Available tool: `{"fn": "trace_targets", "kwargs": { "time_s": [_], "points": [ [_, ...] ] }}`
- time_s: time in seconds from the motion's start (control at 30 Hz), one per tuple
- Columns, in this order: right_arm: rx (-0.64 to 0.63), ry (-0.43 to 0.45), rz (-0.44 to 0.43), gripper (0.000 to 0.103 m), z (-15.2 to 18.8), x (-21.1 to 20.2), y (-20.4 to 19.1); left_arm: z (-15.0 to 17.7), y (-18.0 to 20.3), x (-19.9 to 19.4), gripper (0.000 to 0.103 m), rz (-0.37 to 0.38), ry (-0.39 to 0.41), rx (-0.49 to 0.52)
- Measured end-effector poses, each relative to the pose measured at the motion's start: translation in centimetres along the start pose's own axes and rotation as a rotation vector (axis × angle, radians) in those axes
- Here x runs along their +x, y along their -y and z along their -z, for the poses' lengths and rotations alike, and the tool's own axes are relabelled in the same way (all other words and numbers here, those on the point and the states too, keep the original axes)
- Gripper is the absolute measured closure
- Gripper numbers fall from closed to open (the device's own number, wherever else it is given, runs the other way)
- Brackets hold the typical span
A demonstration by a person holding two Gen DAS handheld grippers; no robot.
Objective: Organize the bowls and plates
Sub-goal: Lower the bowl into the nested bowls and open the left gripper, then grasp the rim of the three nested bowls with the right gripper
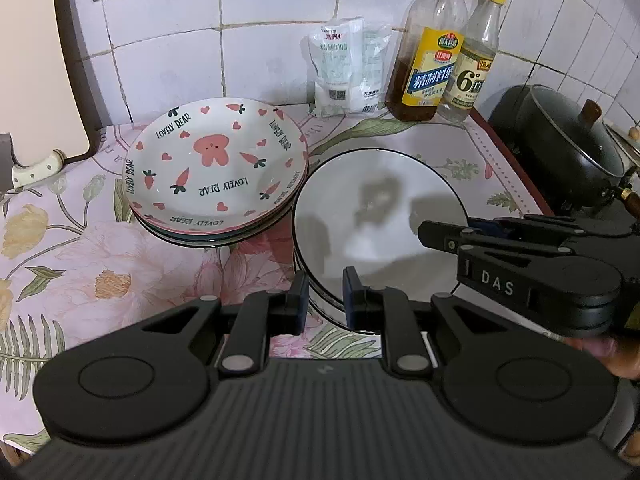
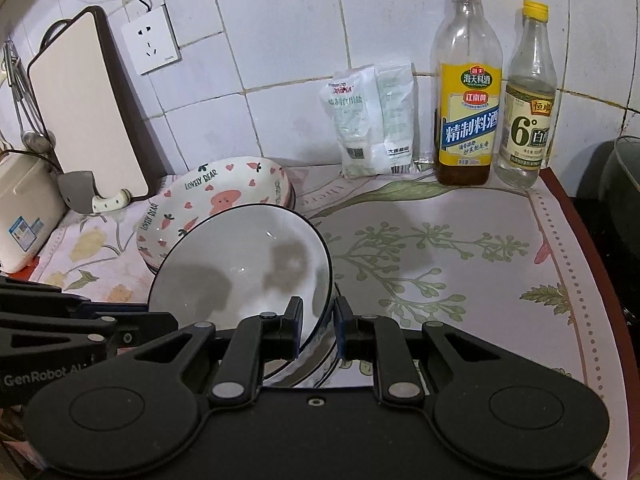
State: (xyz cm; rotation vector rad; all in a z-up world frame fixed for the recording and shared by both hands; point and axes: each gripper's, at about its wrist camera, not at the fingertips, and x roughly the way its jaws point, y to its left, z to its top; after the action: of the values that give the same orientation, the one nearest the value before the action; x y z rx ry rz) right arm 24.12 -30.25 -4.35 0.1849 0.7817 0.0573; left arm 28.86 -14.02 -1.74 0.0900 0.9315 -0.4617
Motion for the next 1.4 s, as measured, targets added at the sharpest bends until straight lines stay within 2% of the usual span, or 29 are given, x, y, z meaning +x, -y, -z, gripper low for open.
{"fn": "trace_targets", "kwargs": {
  "time_s": [0.17, 0.27, 0.47, 0.7, 1.0, 1.2, 1.4],
  "points": [
    [-0.054, 0.0, 0.028, 0.082, 0.3, 0.2, -0.3, 0.3, 0.1, 0.7, 0.086, 0.003, -0.014, -0.007],
    [-0.059, 0.015, 0.016, 0.08, 0.7, 0.3, 0.0, 0.8, 0.3, 0.5, 0.085, -0.01, 0.014, 0.001],
    [-0.054, 0.033, -0.018, 0.078, 0.8, -0.6, 0.5, 1.4, 0.0, -1.7, 0.083, 0.01, 0.056, 0.002],
    [-0.108, 0.112, -0.075, 0.078, 1.8, -5.3, -0.2, 2.7, -1.0, -4.9, 0.083, 0.026, 0.093, 0.004],
    [-0.231, 0.187, -0.097, 0.076, 4.4, -11.2, -2.3, 5.6, -0.5, -9.1, 0.082, 0.081, 0.15, 0.036],
    [-0.26, 0.223, -0.131, 0.07, 6.7, -13.0, -2.9, 7.8, 0.0, -10.2, 0.08, 0.092, 0.201, 0.074],
    [-0.311, 0.246, -0.132, 0.063, 9.3, -13.1, -3.8, 9.4, -0.1, -9.4, 0.08, 0.089, 0.216, 0.084]
  ]
}}
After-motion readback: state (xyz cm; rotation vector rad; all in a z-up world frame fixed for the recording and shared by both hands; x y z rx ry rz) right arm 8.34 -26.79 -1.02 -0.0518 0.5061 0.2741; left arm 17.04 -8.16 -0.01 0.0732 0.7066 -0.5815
